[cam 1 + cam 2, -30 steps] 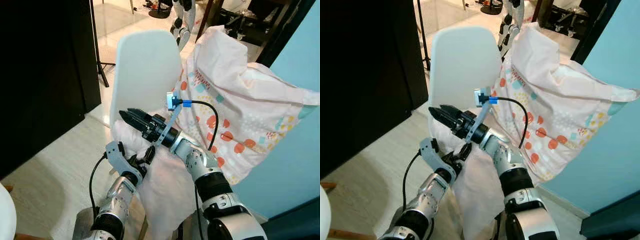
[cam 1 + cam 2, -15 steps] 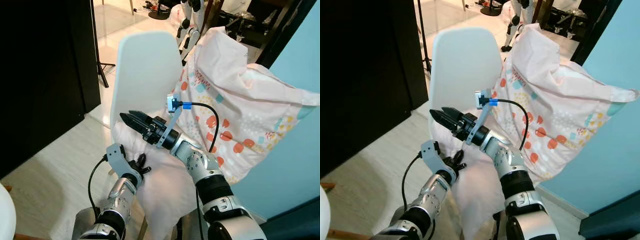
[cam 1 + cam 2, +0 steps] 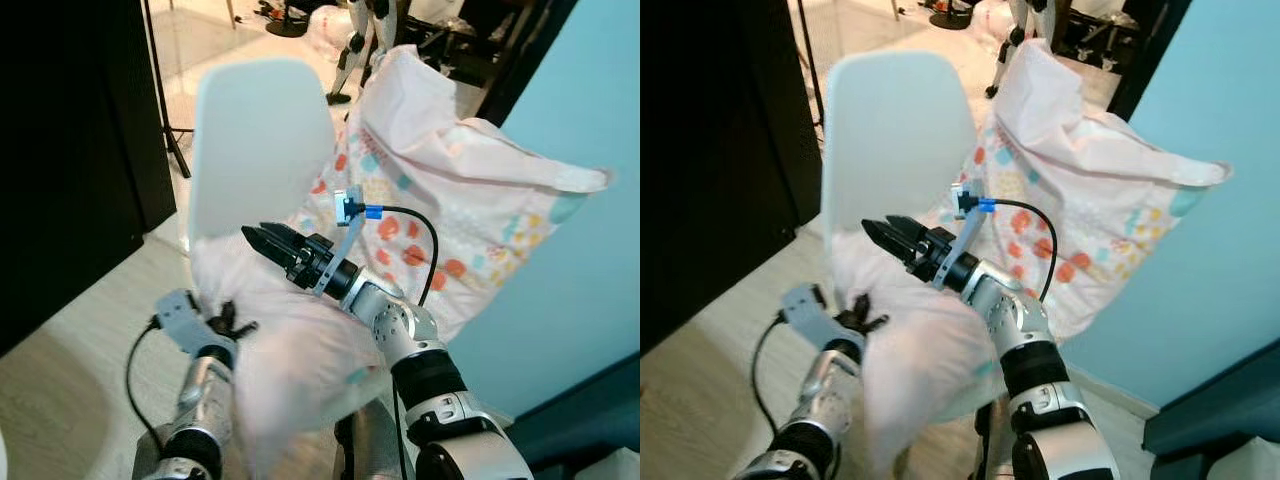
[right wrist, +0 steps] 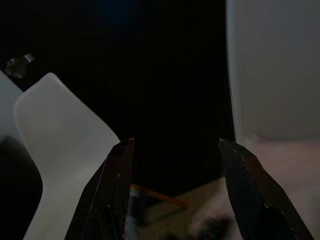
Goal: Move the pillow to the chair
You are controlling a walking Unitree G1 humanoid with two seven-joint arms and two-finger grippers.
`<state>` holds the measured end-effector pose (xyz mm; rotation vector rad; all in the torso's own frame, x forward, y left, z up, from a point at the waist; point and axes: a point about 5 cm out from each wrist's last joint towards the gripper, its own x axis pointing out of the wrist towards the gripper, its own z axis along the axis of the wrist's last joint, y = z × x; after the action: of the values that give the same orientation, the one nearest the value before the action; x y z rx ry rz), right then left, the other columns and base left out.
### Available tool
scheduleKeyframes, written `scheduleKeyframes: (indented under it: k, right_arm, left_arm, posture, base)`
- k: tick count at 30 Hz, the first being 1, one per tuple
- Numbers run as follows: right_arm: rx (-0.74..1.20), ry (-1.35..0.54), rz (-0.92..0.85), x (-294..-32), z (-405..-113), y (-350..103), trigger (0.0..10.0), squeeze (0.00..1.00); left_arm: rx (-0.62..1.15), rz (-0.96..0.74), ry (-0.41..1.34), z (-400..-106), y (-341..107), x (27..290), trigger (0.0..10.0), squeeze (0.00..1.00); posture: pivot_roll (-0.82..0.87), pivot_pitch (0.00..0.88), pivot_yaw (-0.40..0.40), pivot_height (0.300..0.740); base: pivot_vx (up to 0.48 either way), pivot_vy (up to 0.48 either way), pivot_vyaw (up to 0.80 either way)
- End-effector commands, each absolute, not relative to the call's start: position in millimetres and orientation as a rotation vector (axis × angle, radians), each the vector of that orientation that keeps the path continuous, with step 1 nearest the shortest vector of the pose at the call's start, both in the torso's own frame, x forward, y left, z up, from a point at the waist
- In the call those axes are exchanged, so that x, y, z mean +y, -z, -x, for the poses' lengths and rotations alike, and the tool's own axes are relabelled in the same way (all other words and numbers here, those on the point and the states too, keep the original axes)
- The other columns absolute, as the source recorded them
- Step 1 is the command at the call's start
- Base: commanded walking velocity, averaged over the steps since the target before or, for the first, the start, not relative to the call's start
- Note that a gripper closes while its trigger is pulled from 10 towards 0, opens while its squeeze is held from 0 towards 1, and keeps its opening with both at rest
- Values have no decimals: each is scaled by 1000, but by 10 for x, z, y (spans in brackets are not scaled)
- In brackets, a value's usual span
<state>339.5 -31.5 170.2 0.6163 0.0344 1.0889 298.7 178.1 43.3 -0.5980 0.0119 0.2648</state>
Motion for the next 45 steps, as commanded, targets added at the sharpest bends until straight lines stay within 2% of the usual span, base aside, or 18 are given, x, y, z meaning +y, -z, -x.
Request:
scheduleKeyframes:
  k: [1, 5, 11, 14, 25, 28, 36, 43, 44, 45]
  right_arm:
    - [42, -1080, -616, -313, -3384, -1663, 10000, 0]
    - [44, -1082, -626, -292, -3384, -1664, 10000, 0]
    - [47, -1089, -629, -269, -3378, -1660, 10000, 0]
    - [50, -1095, -633, -251, -3374, -1656, 10000, 0]
    - [52, -1102, -630, -223, -3372, -1639, 10000, 0]
    - [51, -1035, -572, -234, -3418, -1599, 10000, 0]
    - [62, -1009, -546, -217, -3436, -1559, 10000, 0]
    - [61, -991, -542, -215, -3429, -1521, 10000, 0]
    - [62, -991, -538, -215, -3425, -1509, 10000, 0]
    - [62, -990, -535, -214, -3423, -1501, 10000, 0]
  left_arm:
    - [-77, 558, -403, -2893, -522, 2107, 0, 0]
    - [-214, 402, -543, -2697, -815, 2548, 0, 0]
    - [-269, 289, -642, -2516, -965, 2861, 0, 0]
    - [-300, 236, -714, -2357, -1091, 3119, 0, 0]
    - [-321, 224, -694, -2362, -1275, 3151, 0, 0]
    - [-339, 195, -637, -2434, -1458, 3300, 0, 0]
    - [-397, 130, -526, -2592, -1817, 3335, 0, 0]
    - [-316, 130, -474, -2713, -1684, 3210, 0, 0]
    - [-287, 121, -474, -2728, -1621, 3173, 10000, 0]
    - [-267, 115, -474, -2736, -1579, 3150, 10000, 0]
  posture:
    - [3, 146, -173, 553]
    - [21, 150, -173, 553]
    - [29, 149, -173, 553]
    - [45, 144, -171, 553]
    - [48, 120, -162, 553]
    - [59, 115, -164, 553]
    - [65, 118, -151, 553]
    - [55, 115, -136, 553]
    - [54, 115, -136, 553]
    - [54, 115, -136, 553]
  base:
    - [0, 0, 0]
    - [0, 0, 0]
    - [0, 0, 0]
    - [0, 0, 0]
    - [0, 0, 0]
    - [0, 0, 0]
    - [0, 0, 0]
    - [0, 0, 0]
    - [0, 0, 0]
    - [0, 0, 0]
